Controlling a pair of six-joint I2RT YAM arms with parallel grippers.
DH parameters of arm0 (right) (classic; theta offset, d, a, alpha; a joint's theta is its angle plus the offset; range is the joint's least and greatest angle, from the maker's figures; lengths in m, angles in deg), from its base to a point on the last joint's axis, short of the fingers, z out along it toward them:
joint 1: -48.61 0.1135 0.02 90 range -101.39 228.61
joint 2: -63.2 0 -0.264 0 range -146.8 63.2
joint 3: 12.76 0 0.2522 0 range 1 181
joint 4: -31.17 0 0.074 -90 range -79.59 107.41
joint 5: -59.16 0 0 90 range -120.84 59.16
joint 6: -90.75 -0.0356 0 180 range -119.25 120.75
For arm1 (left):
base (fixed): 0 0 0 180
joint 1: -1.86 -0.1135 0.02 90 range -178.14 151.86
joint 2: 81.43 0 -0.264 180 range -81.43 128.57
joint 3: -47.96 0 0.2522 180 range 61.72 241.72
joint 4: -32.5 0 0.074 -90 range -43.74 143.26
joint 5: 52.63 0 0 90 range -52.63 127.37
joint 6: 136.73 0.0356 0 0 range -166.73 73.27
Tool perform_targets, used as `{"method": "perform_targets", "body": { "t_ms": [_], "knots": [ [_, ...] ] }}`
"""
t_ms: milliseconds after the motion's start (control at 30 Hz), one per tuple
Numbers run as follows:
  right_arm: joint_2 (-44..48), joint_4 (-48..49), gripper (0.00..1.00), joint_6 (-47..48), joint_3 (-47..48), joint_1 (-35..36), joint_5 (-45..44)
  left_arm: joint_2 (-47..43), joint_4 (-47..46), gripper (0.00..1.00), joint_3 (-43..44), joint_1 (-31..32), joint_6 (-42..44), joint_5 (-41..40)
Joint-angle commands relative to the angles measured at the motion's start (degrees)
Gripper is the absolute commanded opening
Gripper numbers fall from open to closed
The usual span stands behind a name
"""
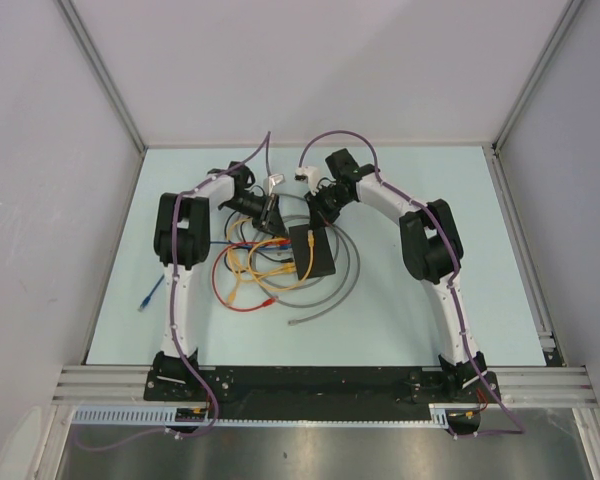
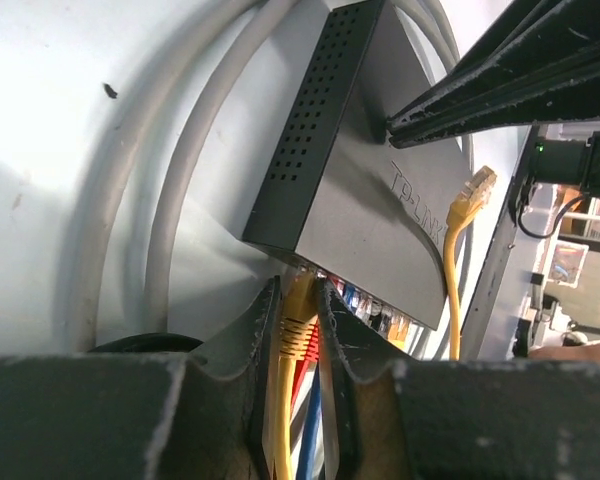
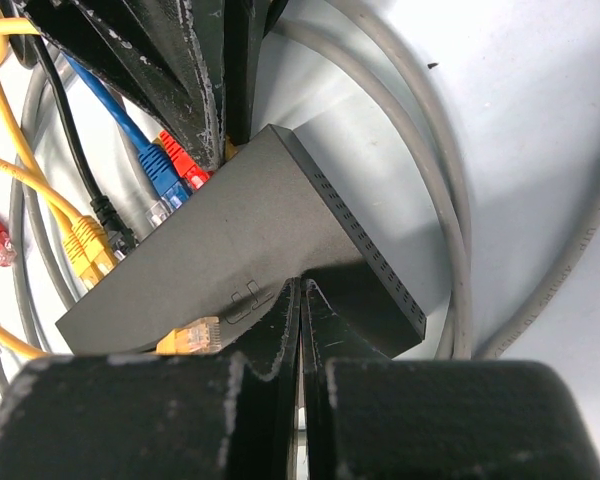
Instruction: Pull the plug from the switch port
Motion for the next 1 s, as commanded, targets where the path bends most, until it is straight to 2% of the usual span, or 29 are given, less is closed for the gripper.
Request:
{"method": "perform_targets", "body": {
  "t_ms": [0, 167, 400, 500, 567, 667, 733, 867, 967],
  "knots": [
    [-2.57, -5.45, 0.0, 0.99, -3.71, 0.45, -8.25, -0.44, 0.32, 0.0, -2.89, -0.99, 4.68, -1.07],
    [-2.74, -5.62, 0.0, 0.9, -3.53, 0.71, -8.34, -0.88, 2.26, 0.0, -5.99, -1.08, 4.95, 3.16],
    [-2.74, -5.62, 0.0, 0.9, -3.62, 0.71, -8.43, 0.96, 2.96, 0.0, 2.63, -2.13, 4.68, -0.62],
    [-2.48, -5.62, 0.0, 0.99, -4.32, 0.8, -8.69, 0.26, 3.84, 0.0, -1.05, -2.13, 5.83, -0.28],
    [-2.3, -5.45, 0.0, 1.16, -4.5, 0.71, -8.96, -0.88, 2.35, 0.0, -7.08, -2.13, 5.39, 0.86],
    [-2.22, -5.45, 0.0, 1.16, -4.68, 0.71, -9.05, -2.82, -1.08, 0.0, -11.07, -2.13, 3.46, 2.27],
    [-2.56, -5.62, 0.0, 1.07, -4.24, 0.71, -8.87, -2.12, -0.22, 0.0, -9.95, -2.13, 2.58, 2.8],
    [-2.74, -5.8, 0.0, 1.16, -3.97, 0.71, -8.61, 0.08, 2.52, 0.0, -1.61, -2.75, 3.19, 2.19],
    [-2.48, -5.8, 0.0, 1.16, -4.41, 0.62, -8.69, -0.27, 3.13, 0.0, -2.46, -2.84, 5.29, 0.17]
  ]
}}
